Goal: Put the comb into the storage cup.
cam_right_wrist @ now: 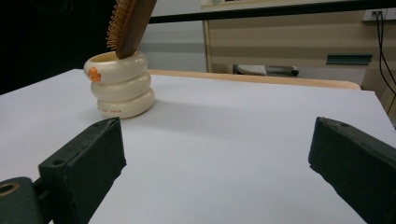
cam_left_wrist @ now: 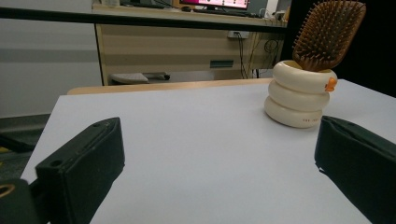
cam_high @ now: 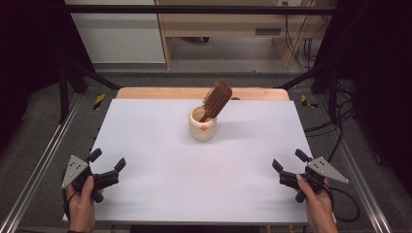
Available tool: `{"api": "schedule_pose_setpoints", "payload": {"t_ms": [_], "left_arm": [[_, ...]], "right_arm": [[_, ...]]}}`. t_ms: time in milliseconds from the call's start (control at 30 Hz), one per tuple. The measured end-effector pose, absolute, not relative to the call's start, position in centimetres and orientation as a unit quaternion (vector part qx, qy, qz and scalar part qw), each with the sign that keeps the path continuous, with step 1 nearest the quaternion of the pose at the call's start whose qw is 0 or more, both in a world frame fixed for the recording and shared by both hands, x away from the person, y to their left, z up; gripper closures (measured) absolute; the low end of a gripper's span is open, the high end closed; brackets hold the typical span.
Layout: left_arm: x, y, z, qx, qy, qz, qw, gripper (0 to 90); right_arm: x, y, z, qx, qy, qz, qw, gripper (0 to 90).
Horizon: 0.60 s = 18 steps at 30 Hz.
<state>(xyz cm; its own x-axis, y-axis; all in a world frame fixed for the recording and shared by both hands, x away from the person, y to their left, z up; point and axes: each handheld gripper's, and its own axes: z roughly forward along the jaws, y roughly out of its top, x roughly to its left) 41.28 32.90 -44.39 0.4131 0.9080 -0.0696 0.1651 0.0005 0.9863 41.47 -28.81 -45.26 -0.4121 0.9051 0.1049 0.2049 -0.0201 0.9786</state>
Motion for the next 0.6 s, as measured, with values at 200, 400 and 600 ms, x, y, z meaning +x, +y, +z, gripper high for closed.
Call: {"api": "schedule_pose_setpoints", "payload": {"t_ms": [200, 400, 600], "left_arm": [[41.3, 32.7, -44.3, 0.626, 0.425, 0.328, 0.565, 1.6], [41.2, 32.6, -44.3, 0.627, 0.421, 0.328, 0.568, 1.6], [41.1, 32.5, -44.2, 0.627, 0.418, 0.328, 0.570, 1.6]], "right_arm": [[41.5, -28.4, -45.4, 0.435, 0.632, 0.562, 0.309, 3.7], [41.6, -27.9, -45.7, 0.427, 0.641, 0.562, 0.301, 3.8], [41.7, -27.4, -46.0, 0.422, 0.648, 0.562, 0.293, 3.7]]}}
